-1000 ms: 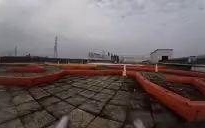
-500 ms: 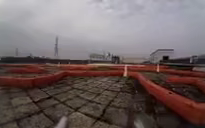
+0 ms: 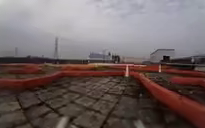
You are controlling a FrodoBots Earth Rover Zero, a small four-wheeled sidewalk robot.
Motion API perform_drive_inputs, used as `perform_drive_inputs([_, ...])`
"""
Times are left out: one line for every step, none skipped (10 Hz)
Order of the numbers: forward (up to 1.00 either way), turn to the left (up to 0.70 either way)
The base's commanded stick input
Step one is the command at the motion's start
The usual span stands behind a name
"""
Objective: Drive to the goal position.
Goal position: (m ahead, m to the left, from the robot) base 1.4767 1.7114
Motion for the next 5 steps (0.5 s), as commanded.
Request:
perform_drive_inputs([0.70, 0.00])
perform_drive_inputs([0.70, 0.00])
perform_drive_inputs([0.70, 0.00])
perform_drive_inputs([0.70, 0.00])
perform_drive_inputs([0.70, 0.00])
